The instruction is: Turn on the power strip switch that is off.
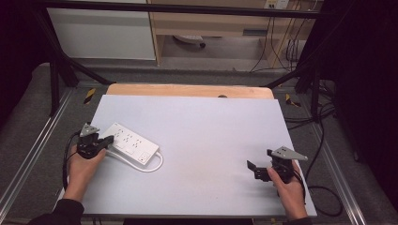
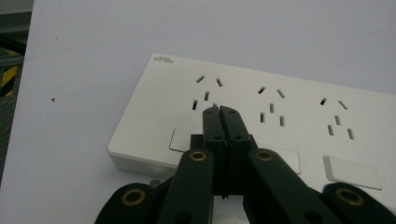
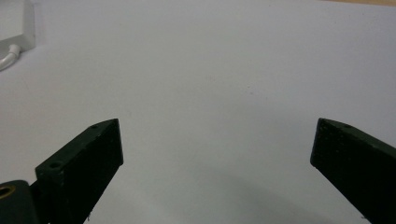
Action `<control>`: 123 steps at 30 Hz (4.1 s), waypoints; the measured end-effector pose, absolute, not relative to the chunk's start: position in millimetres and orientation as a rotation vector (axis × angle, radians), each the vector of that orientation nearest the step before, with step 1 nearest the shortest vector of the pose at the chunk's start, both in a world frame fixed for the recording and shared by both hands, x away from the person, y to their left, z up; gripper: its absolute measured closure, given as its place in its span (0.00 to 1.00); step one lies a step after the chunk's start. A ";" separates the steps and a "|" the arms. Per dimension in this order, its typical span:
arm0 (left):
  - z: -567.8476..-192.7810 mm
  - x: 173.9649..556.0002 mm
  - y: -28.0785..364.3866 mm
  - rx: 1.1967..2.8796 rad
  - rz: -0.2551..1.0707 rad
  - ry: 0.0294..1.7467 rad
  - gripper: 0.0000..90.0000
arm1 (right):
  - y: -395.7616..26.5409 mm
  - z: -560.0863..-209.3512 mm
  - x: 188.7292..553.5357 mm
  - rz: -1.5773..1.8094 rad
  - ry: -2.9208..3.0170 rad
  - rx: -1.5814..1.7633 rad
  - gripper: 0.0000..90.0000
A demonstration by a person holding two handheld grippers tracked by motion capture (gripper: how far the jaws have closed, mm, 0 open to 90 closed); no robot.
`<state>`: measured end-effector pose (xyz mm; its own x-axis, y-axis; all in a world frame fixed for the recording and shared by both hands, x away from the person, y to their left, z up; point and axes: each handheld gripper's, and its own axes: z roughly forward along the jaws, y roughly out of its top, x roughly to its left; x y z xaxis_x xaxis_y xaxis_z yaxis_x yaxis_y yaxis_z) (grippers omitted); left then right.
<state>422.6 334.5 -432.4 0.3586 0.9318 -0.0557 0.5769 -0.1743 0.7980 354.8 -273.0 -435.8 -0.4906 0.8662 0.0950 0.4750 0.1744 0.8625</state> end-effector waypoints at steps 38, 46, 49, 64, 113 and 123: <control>-433.6 423.1 334.8 1.863 0.582 1.318 1.00 | -273.0 -436.3 355.1 1.248 2.041 1.263 0.03; -433.5 423.3 335.2 1.861 0.578 1.319 1.00 | -272.8 -436.4 355.2 1.248 2.041 1.264 0.03; -433.6 423.3 335.3 1.861 0.578 1.319 1.00 | -272.8 -436.5 355.3 1.247 2.041 1.263 0.03; -434.4 423.1 336.0 1.852 0.574 1.318 1.00 | -272.8 -436.4 355.1 1.249 2.042 1.263 0.03; -438.0 423.4 339.0 1.833 0.555 1.319 1.00 | -271.7 -436.8 355.2 1.244 2.051 1.261 0.03; -438.8 423.4 339.8 1.813 0.537 1.321 1.00 | -271.6 -436.8 355.3 1.244 2.050 1.256 0.03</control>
